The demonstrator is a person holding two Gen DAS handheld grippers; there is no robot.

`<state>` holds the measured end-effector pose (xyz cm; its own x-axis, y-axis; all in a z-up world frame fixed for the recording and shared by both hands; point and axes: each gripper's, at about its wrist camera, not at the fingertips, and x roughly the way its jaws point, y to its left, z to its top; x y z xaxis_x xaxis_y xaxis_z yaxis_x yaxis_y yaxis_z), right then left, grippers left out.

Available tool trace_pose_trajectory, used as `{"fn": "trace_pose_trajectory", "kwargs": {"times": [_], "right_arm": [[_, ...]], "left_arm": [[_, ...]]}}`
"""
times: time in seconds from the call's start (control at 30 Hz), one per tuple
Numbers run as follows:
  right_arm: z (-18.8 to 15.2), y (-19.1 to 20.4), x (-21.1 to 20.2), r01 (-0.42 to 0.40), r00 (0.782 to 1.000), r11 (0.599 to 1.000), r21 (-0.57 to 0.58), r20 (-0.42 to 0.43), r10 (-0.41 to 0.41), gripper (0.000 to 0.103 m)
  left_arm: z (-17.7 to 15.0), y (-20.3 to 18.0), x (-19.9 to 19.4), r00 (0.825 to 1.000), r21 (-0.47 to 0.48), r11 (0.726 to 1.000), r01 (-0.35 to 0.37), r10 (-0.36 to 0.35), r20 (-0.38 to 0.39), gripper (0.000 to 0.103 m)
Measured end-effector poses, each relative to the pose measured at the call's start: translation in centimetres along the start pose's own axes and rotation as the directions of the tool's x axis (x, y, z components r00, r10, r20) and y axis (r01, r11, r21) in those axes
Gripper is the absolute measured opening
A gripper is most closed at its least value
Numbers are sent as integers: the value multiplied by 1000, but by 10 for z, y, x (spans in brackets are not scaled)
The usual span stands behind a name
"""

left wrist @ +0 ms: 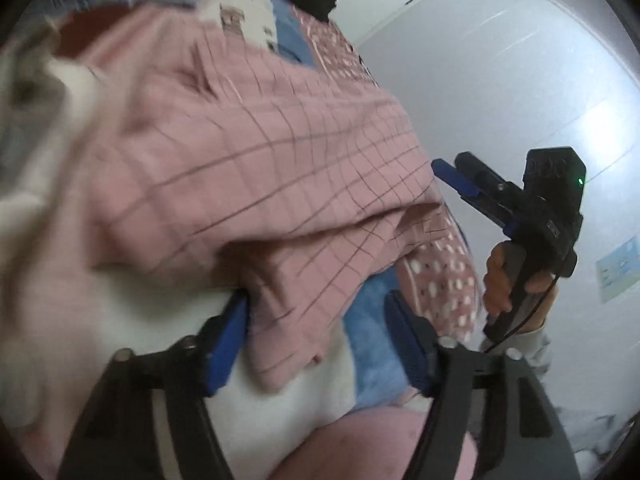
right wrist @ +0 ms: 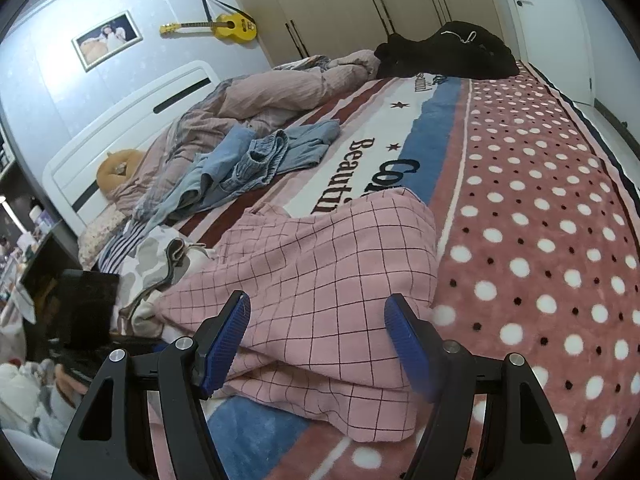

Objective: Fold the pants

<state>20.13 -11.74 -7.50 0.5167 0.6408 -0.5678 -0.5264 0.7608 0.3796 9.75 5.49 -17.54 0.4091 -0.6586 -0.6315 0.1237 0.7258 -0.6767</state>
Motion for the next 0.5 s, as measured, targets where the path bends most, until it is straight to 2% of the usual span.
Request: {"fn": "trace_pose_trajectory", "kwargs": {"times": [0.03,0.07,0.1,0.13,0.2,0.33,0.4,0.5], "right_arm": [[0,0,0,-1,1000,1000,2,2,1,67],[0,-1,-1,-2,1000,1000,3,2,2,67],[0,-1,-1,-1,1000,1000,3,2,1,67],[0,-1,-1,-1,1000,1000,7,3,1,67],[0,-3,-1,-6,1000,1000,11,2,6,67],[0,-5,1,-6,1000,1000,15,1,6,67],[0,-8,3,-8,1000,1000,23,-2,8,67],[-2,-10,7,-4,1000,1000,27,-8,4,67]], "left_arm": [[2,1,4,1000,-22,1000,10,-10,-4,53],[3,1,7,1000,-38,999,16,-16,-3,43],[2,1,7,1000,-51,999,19,-19,-1,24],[2,0,7,1000,-65,998,16,-16,-9,16],[2,-5,3,1000,-52,998,-21,21,6,8],[8,-35,-22,988,73,989,-128,120,101,5],[18,-50,-34,973,135,971,-195,174,151,4],[40,-75,-54,960,232,943,-239,193,203,4]]}}
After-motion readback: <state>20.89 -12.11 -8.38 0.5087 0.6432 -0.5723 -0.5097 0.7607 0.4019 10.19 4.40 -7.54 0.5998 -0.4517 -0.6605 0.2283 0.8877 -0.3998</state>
